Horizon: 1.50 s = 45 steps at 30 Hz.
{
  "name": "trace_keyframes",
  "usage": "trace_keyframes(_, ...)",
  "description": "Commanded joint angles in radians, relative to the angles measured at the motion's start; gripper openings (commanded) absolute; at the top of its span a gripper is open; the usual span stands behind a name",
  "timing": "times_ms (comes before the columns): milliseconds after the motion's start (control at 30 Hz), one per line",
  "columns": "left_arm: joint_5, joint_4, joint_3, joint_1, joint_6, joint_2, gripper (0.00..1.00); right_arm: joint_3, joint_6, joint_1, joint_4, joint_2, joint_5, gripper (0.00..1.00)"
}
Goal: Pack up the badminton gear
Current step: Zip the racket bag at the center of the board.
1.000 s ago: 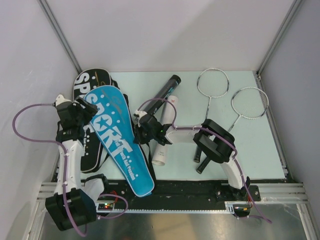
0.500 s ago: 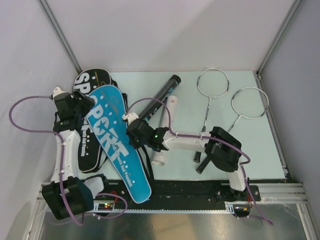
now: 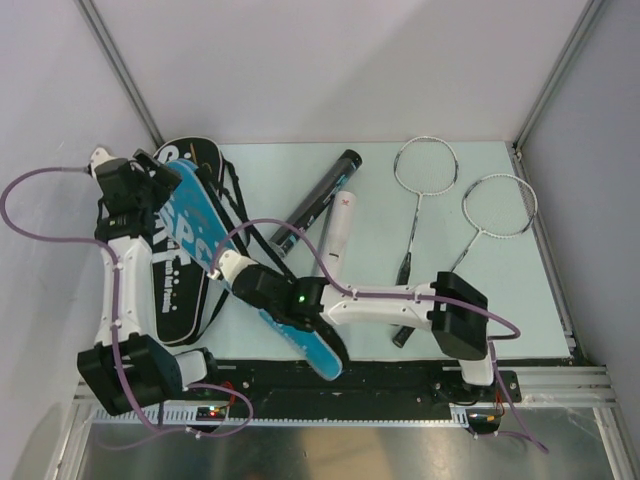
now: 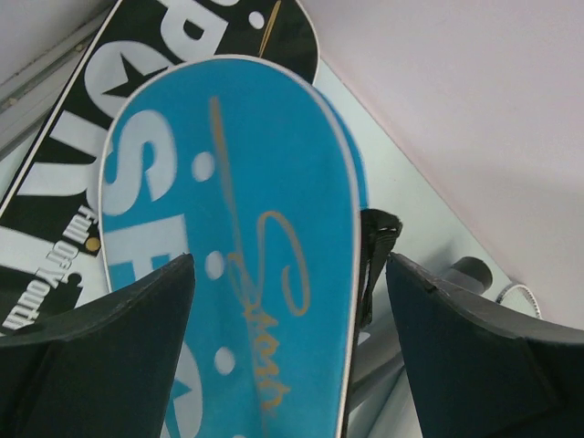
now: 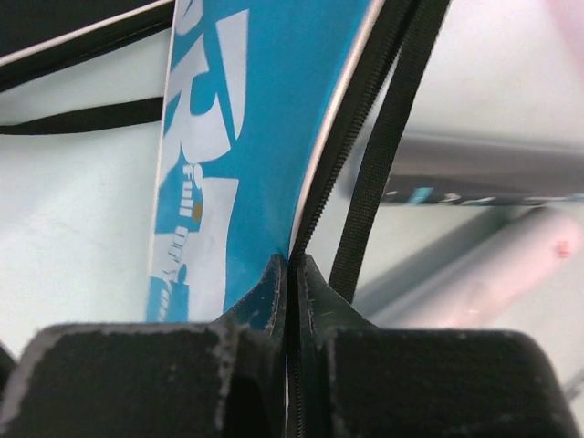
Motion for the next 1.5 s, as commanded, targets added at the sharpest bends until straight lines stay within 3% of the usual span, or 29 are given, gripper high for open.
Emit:
trace_keyframes(0, 0.023, -0.002, 0.128, -0.003, -0.022, 0.055, 0.89, 0.001, -0.277, 0.019, 0.203, -0.145, 0.210, 0.00)
trace_keyframes(200, -0.077, -0.077, 0.182, -0.002, -0.089, 0.096, 0.86, -0.220, -0.470, 0.091, 0.485, -0.165, 0.310, 0.00)
trace_keyframes(600, -0.217, -0.274, 0.114, 0.050, -0.140, 0.019, 0.79, -0.262, -0.247, 0.206, 0.397, -0.071, 0.334, 0.00)
trace_keyframes(1033, -0.150, -0.289, 0.089, 0.104, -0.156, 0.004, 0.76, -0.439, -0.129, 0.218, 0.443, -0.154, 0.326, 0.00)
trace_keyframes(1300, -0.096, -0.292, 0.092, 0.119, -0.179, -0.007, 0.76, -0.591, -0.151, 0.226, 0.570, -0.246, 0.310, 0.00)
trace_keyframes(1467, -0.086, -0.291, 0.108, 0.118, -0.177, -0.025, 0.82, -0.646, -0.227, 0.248, 0.652, -0.269, 0.298, 0.00)
